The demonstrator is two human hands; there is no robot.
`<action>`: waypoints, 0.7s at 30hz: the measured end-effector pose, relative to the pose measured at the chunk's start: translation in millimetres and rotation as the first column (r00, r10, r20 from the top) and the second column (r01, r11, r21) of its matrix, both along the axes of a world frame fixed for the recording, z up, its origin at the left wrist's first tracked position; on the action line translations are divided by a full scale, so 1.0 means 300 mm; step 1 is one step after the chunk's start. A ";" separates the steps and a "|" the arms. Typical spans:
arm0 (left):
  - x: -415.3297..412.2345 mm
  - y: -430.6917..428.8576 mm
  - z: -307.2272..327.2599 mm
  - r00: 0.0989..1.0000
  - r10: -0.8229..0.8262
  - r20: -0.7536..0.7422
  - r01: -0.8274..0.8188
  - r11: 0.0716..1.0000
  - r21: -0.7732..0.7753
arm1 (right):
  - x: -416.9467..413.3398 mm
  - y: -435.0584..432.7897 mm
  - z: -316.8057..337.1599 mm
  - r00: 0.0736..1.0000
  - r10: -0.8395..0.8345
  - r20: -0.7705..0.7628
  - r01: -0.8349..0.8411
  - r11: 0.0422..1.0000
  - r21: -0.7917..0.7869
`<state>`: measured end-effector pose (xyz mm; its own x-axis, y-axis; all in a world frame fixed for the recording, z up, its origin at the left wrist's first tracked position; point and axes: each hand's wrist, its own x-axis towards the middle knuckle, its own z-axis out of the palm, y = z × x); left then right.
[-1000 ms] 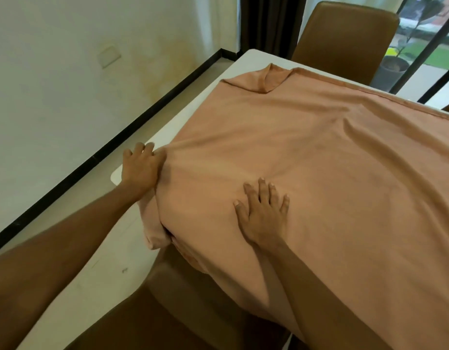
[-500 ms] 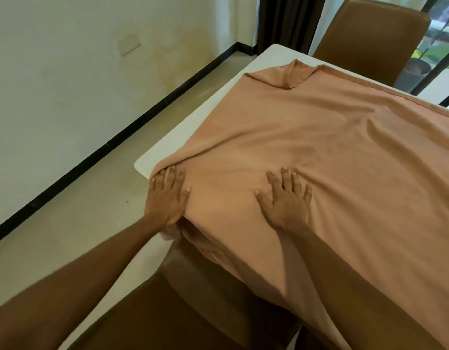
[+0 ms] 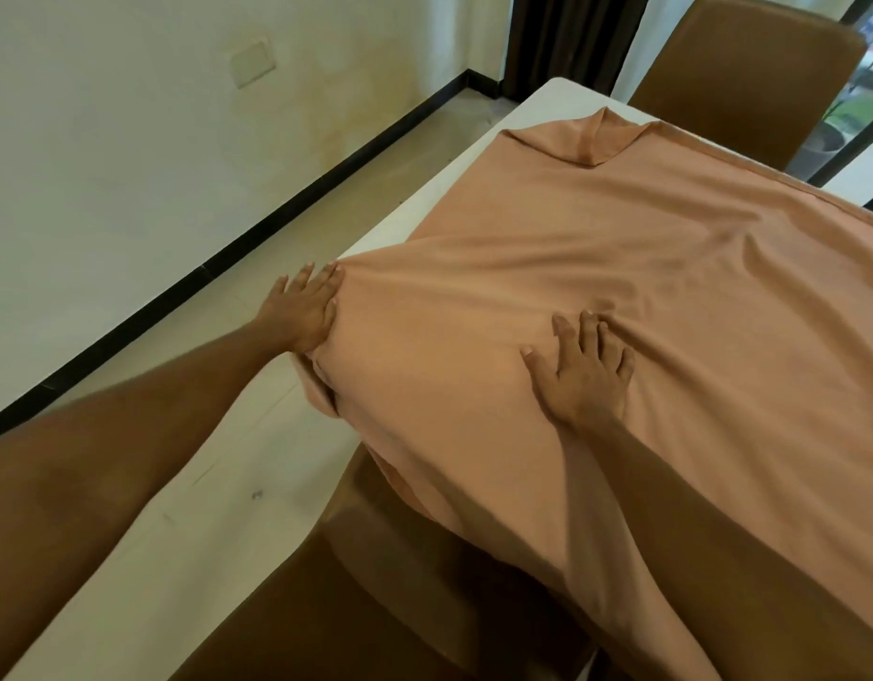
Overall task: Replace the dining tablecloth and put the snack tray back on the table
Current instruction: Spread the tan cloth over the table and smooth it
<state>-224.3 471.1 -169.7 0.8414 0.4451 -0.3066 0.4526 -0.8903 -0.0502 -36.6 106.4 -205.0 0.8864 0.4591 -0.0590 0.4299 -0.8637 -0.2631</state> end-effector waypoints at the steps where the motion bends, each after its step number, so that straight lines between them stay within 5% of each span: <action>1: 0.025 0.009 0.006 1.000 0.026 0.008 -0.026 0.999 0.043 | 0.011 0.010 0.007 1.000 0.003 -0.015 -0.003 1.000 -0.002; 5: 0.088 -0.042 0.043 0.984 0.156 0.081 -0.167 0.976 0.139 | 0.034 0.029 0.057 0.989 0.037 -0.141 -0.035 0.999 0.017; 9: 0.069 -0.277 -0.017 0.944 0.251 0.215 -0.232 0.967 -0.106 | -0.022 -0.010 0.104 0.980 0.114 -0.162 -0.093 0.987 0.135; 21: 0.028 -0.242 -0.078 0.913 0.400 0.079 -0.395 0.916 -0.070 | -0.384 -0.449 0.071 0.995 -0.099 -0.028 0.099 0.995 0.020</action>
<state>-215.9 398.5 -193.0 0.6230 0.7342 -0.2700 0.7702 -0.6360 0.0480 -151.9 -28.4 -183.7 0.9258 0.3705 -0.0745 0.3350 -0.8959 -0.2919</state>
